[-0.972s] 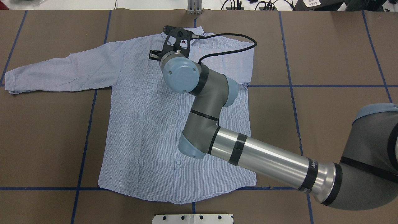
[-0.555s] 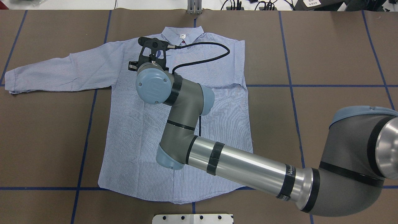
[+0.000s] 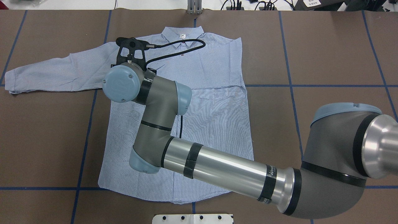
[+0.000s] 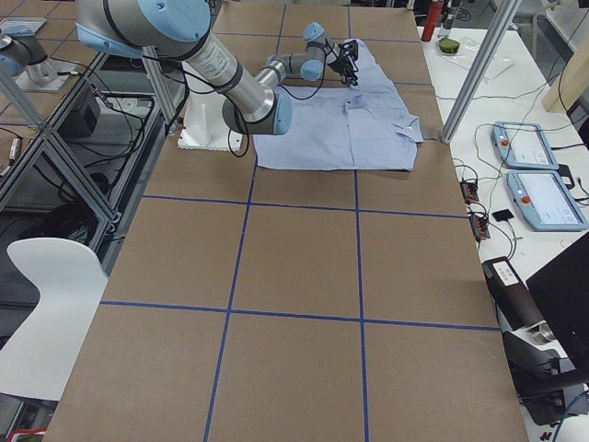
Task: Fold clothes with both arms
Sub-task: 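Carry the grasped sleeve with the right gripper across the shirt front, then release the sleeve on the shirt and raise the right gripper away, then lower the left gripper onto the other sleeve cuff and grasp, then carry the grasped sleeve with the left gripper across the shirt front, then release the sleeve and move both grippers to the hem corners nearest the robot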
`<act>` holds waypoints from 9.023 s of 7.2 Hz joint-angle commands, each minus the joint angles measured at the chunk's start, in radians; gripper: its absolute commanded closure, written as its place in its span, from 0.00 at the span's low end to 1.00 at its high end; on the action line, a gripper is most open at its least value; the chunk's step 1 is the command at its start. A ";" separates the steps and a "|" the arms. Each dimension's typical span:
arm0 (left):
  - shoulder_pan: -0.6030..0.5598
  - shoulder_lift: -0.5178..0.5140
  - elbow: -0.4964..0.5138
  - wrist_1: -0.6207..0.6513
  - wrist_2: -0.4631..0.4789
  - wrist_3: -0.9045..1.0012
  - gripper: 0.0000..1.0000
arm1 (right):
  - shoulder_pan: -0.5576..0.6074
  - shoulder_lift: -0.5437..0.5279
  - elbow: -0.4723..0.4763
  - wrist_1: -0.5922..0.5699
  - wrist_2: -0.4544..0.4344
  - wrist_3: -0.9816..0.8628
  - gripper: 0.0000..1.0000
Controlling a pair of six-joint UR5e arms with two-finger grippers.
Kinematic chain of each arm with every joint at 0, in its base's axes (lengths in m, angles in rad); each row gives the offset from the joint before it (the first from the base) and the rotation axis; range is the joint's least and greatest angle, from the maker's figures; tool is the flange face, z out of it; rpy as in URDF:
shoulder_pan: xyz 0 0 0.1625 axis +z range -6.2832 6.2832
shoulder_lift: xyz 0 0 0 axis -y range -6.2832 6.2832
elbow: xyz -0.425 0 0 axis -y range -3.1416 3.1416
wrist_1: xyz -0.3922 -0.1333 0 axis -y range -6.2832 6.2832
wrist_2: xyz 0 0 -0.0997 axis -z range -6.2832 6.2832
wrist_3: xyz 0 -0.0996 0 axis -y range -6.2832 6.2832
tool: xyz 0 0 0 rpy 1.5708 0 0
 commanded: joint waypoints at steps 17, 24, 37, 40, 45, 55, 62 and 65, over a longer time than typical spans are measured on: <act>0.439 -0.140 0.847 -1.173 0.386 -1.091 0.13 | 0.947 -1.113 0.910 -0.277 1.053 -1.048 0.00; 0.548 -0.150 0.881 -1.203 0.477 -1.177 0.22 | 0.947 -1.113 0.910 -0.277 1.051 -1.048 0.00; 0.543 -0.306 0.664 -1.023 0.315 -1.151 1.00 | 0.947 -1.113 0.933 -0.278 1.051 -1.045 0.00; 0.625 -0.544 0.595 -0.752 0.321 -1.152 1.00 | 0.947 -1.113 0.932 -0.278 1.050 -1.044 0.00; 0.833 -0.868 0.587 -0.454 0.459 -1.253 1.00 | 0.947 -1.113 0.927 -0.278 1.050 -1.044 0.00; 1.054 -0.939 0.553 -0.405 0.652 -1.315 0.00 | 0.875 -1.089 0.938 -0.233 1.039 -0.841 0.00; 1.023 -0.444 -0.149 0.043 0.646 -0.971 0.00 | 0.144 -1.108 1.259 -0.138 0.410 0.008 0.00; 1.023 -0.093 -0.318 -0.045 0.650 -1.158 0.00 | -0.172 -1.102 1.427 -0.406 0.109 0.214 0.00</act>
